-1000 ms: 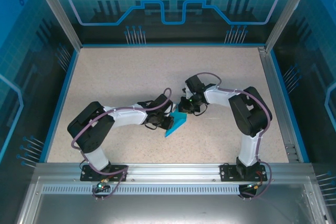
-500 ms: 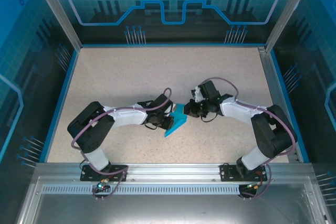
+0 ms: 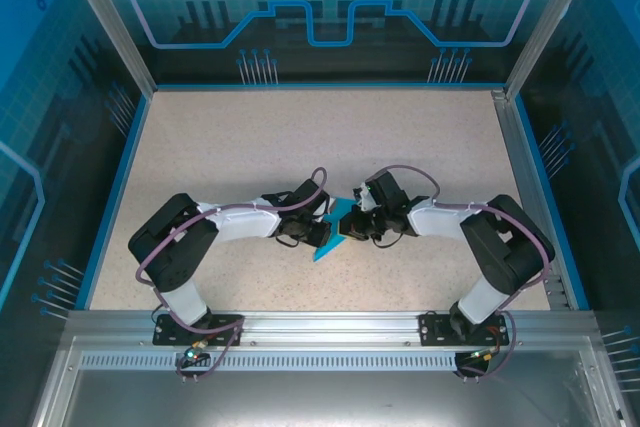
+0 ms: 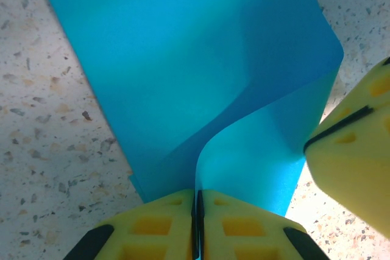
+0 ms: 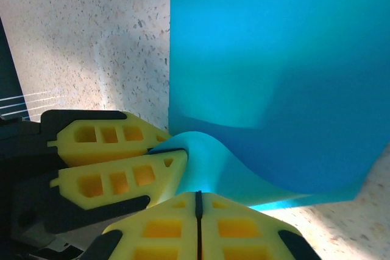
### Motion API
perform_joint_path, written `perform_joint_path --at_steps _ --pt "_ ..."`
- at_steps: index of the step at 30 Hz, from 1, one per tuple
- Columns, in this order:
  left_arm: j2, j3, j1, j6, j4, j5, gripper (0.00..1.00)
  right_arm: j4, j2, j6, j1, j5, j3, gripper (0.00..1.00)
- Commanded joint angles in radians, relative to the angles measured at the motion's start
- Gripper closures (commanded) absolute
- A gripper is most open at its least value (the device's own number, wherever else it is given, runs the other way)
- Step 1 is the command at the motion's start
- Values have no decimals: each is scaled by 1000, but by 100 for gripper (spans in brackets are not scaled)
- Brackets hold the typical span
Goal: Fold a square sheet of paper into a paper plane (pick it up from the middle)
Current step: Third fold the triangle at the center of the table.
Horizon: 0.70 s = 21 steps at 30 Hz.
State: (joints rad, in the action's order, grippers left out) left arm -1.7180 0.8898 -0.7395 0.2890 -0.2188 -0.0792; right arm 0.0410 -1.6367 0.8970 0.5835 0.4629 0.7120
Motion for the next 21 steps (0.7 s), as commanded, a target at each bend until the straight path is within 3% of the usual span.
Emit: perform_joint_path --at_steps 1,21 --pt "-9 11 10 12 -13 4 88 42 -21 13 12 25 -5 93" --pt "3 4 9 11 -34 24 88 16 -97 -14 7 -40 -16 92"
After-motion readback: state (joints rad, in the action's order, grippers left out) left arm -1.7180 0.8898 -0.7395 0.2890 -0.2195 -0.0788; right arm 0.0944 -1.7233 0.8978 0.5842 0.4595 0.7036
